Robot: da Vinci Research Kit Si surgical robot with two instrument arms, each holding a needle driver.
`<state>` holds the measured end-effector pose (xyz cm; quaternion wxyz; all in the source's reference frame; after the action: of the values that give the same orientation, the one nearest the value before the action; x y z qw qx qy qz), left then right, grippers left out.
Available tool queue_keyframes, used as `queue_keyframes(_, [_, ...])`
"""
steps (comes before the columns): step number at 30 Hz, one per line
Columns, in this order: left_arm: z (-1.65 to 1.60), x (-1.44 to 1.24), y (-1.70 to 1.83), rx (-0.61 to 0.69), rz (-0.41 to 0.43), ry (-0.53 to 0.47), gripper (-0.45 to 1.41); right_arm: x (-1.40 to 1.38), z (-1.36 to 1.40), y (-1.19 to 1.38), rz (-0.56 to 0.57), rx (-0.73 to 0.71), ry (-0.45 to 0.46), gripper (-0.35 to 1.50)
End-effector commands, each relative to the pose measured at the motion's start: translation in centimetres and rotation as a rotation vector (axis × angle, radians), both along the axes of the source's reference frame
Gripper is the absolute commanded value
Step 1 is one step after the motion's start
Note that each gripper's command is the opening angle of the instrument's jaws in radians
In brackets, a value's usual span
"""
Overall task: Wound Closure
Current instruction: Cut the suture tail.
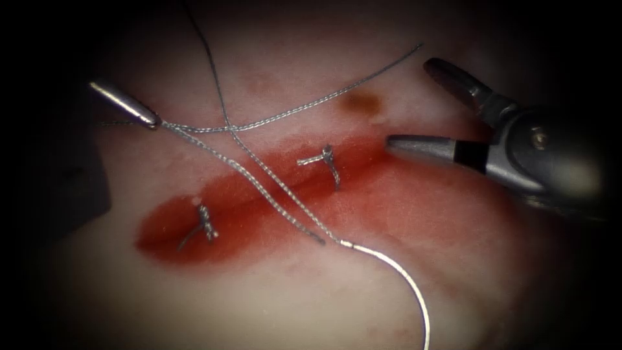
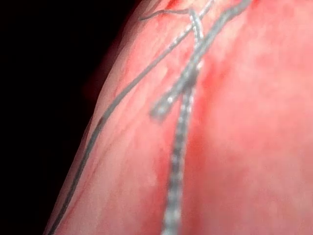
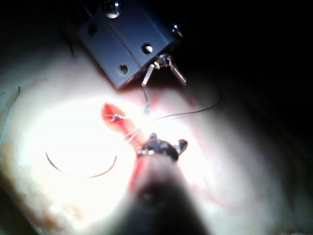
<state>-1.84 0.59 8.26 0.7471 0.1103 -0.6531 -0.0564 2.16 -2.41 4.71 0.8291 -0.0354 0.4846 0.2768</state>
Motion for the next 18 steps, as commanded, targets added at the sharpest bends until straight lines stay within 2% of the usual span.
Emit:
queue_keyframes(1, [-0.04,-0.06,0.11,-0.004,-0.003,-0.005,0.89,0.12,-0.04,0.08,-0.003,-0.003,0.008,1.45])
queue_keyframes(8, [-0.07,-0.22,-0.04,0.043,-0.023,0.018,1.01,0.22,0.02,0.01,-0.043,0.0,0.044,1.43])
queue_keyframes(18, [-0.08,-0.24,-0.04,0.046,-0.01,0.012,1.01,0.28,0.01,-0.03,-0.101,0.015,0.088,1.35])
